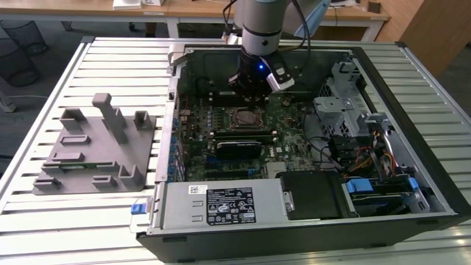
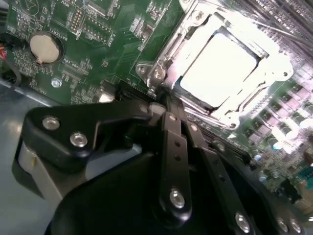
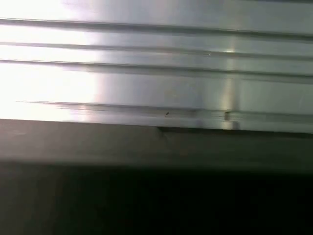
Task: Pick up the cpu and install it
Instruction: 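Install the first cpu locking lever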
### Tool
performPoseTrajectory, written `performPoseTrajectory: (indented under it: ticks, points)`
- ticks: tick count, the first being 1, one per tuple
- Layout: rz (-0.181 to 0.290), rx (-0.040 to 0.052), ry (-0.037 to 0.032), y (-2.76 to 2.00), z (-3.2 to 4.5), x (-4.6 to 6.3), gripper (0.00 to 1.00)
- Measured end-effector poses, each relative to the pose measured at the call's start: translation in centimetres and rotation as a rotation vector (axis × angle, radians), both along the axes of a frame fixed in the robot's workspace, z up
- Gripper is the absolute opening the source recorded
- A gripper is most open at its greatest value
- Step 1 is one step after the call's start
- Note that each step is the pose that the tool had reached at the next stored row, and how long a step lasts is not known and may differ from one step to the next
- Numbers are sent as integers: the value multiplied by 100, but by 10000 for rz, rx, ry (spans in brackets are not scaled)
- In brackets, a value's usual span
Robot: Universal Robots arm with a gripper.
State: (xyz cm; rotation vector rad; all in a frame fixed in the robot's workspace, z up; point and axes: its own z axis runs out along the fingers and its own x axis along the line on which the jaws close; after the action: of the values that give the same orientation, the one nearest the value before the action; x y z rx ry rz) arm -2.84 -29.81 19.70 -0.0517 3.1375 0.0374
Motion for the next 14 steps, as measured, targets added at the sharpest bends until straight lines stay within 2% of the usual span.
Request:
performPoseTrajectory:
  ticks: [4, 8, 11, 14]
  points:
    - [0, -15, 12, -2, 42, -1, 11]
    - [1, -22, 12, -3, 45, -2, 11]
    - [0, -76, 13, -3, 29, -2, 11]
    - [0, -168, 17, -5, 10, -3, 11]
